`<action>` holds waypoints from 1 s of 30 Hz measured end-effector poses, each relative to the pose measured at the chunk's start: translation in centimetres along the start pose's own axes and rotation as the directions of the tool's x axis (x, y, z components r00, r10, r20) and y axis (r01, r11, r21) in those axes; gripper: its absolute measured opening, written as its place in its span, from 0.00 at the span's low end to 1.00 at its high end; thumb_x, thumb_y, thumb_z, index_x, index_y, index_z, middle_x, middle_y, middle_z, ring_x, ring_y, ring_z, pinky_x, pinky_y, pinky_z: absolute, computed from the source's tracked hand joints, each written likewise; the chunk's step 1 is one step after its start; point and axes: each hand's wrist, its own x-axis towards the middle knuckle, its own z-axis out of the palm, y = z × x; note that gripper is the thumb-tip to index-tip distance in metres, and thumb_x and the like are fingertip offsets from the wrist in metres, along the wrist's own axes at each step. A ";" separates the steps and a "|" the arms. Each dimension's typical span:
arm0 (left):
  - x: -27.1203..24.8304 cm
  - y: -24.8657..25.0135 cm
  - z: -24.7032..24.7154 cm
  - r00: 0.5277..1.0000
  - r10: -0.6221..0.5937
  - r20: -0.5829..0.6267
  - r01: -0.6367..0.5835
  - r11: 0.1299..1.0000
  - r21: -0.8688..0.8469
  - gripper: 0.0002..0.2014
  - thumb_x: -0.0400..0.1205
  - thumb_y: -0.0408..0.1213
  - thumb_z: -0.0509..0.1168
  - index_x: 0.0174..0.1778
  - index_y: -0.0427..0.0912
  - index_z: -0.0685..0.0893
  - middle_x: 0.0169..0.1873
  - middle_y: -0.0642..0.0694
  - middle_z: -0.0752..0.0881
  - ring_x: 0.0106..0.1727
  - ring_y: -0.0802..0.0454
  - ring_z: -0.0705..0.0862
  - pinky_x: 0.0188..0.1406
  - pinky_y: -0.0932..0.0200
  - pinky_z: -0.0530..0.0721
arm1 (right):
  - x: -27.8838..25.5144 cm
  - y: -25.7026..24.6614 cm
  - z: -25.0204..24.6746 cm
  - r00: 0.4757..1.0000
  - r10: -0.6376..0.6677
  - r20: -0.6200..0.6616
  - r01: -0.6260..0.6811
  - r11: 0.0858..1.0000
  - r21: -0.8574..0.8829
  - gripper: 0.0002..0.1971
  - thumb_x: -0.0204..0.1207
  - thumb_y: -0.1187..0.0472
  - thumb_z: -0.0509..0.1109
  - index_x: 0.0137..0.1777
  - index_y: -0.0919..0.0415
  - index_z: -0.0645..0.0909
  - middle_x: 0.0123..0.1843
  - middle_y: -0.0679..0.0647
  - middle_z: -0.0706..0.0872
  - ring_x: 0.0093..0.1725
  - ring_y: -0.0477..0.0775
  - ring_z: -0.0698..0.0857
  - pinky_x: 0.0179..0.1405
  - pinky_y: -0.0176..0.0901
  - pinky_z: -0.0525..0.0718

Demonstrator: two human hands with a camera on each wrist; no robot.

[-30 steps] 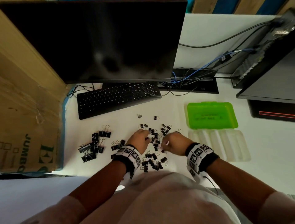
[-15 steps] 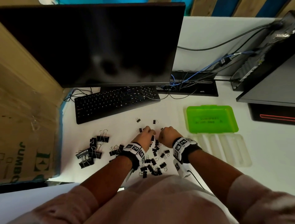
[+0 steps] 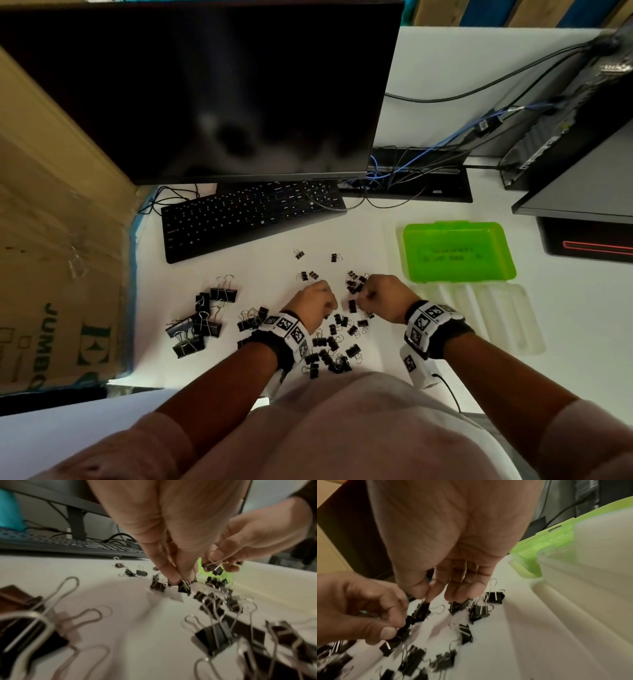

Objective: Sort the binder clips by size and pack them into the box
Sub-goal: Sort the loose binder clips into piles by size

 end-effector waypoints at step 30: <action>-5.1 -0.3 0.7 0.974 -0.215 0.067 0.225 0.946 -0.233 0.12 0.76 0.25 0.69 0.54 0.42 0.84 0.46 0.47 0.84 0.42 0.57 0.82 0.44 0.72 0.80 | -1.7 1.2 -0.3 0.968 0.242 0.072 -0.204 0.918 -0.339 0.15 0.73 0.60 0.67 0.60 0.58 0.80 0.62 0.63 0.80 0.57 0.64 0.83 0.52 0.47 0.80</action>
